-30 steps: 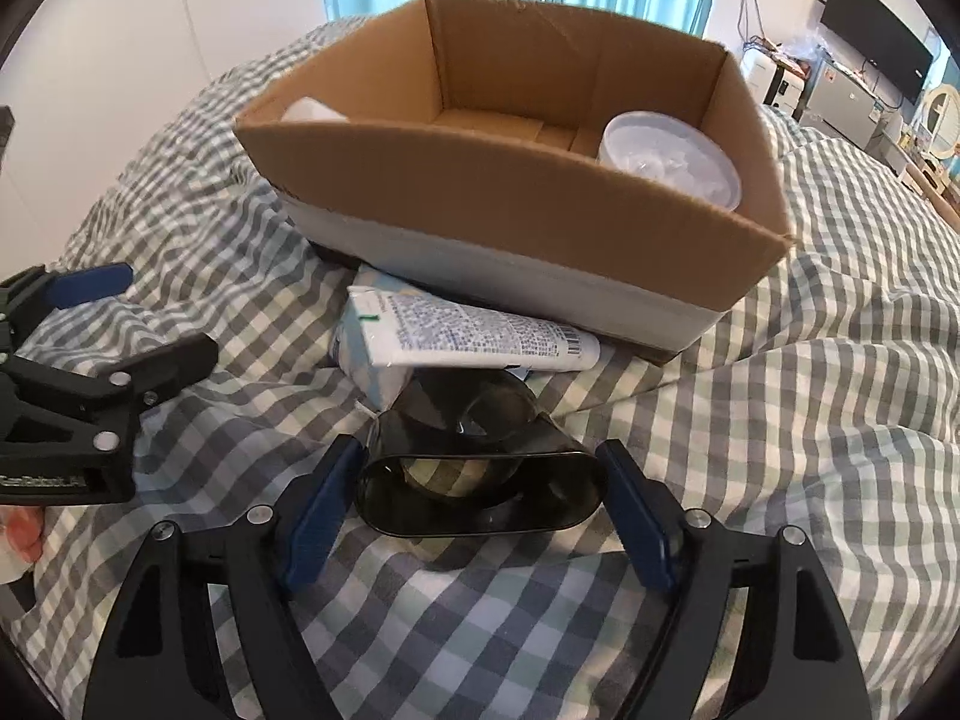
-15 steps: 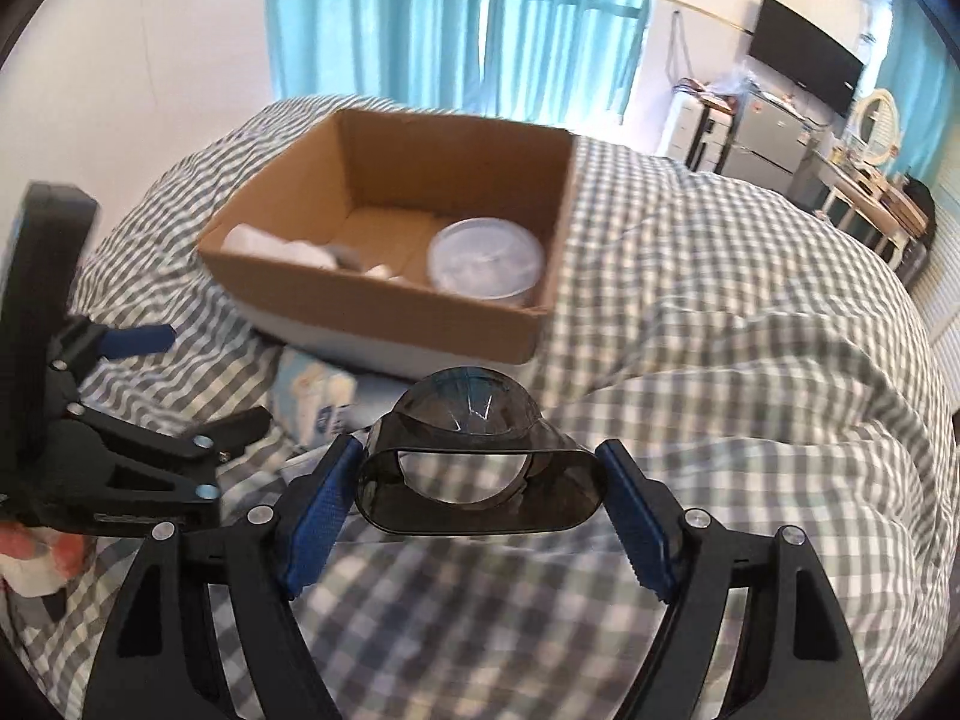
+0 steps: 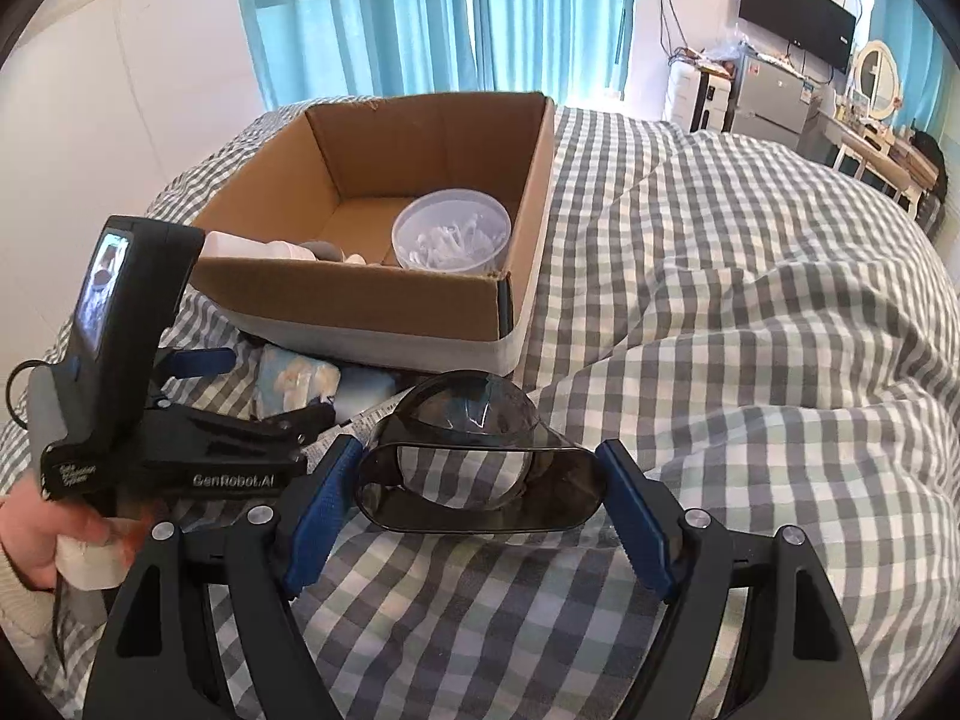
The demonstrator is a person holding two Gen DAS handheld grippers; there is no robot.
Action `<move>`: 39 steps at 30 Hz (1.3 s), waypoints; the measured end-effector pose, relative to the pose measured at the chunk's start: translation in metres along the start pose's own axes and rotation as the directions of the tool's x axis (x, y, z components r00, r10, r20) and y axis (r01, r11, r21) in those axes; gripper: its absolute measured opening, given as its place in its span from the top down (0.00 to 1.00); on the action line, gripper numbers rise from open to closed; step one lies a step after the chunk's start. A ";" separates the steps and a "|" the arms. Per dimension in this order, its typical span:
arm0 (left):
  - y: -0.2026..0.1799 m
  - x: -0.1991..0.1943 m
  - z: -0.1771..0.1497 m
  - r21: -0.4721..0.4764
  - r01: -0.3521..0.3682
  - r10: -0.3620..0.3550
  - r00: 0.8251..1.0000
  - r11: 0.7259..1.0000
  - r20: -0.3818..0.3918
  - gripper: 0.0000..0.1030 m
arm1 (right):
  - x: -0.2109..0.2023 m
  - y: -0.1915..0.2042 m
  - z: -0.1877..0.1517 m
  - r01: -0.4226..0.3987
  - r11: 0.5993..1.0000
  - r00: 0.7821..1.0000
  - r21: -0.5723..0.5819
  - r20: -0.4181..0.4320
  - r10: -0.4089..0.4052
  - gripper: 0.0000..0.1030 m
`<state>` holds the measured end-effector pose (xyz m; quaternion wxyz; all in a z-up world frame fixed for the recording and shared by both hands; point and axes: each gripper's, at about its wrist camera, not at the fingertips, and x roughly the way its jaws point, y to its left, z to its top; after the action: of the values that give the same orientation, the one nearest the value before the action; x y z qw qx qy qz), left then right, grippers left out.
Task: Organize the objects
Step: 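Grasp the blue floral tissue pack with the left tool while the right tool holds the goggles, then carry the tissue pack and goggles into the cardboard box and open both tools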
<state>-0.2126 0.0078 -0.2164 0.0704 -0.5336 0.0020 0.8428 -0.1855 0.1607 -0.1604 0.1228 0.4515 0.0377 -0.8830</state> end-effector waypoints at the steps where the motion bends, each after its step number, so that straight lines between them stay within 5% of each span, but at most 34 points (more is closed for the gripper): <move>1: 0.001 0.002 0.000 -0.005 0.016 -0.016 1.000 1.000 -0.003 0.00 | 0.002 0.000 0.000 0.001 1.000 1.000 0.002 -0.004 -0.001 0.23; 5: 0.000 0.001 -0.002 0.013 0.026 -0.027 1.000 1.000 0.016 0.03 | 0.007 0.001 0.000 0.007 1.000 1.000 -0.001 -0.017 -0.007 0.23; 10: -0.006 -0.008 -0.007 0.048 0.056 -0.058 0.998 0.997 0.034 0.25 | 0.008 0.006 -0.002 0.023 1.000 1.000 -0.018 -0.020 -0.023 0.23; 28: 0.005 -0.084 -0.048 0.072 0.004 -0.011 0.994 0.997 0.104 0.27 | -0.041 0.031 -0.001 0.078 0.996 0.995 -0.044 0.068 -0.075 0.23; 39: -0.007 -0.138 -0.051 0.058 -0.022 0.009 0.976 0.998 0.216 0.27 | -0.094 0.053 -0.007 0.069 0.995 0.988 -0.068 0.146 -0.059 0.23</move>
<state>-0.1082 -0.0058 -0.1132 0.0796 -0.4368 0.0235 0.8957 -0.1143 0.1280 -0.0863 0.1133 0.3805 0.0755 -0.9147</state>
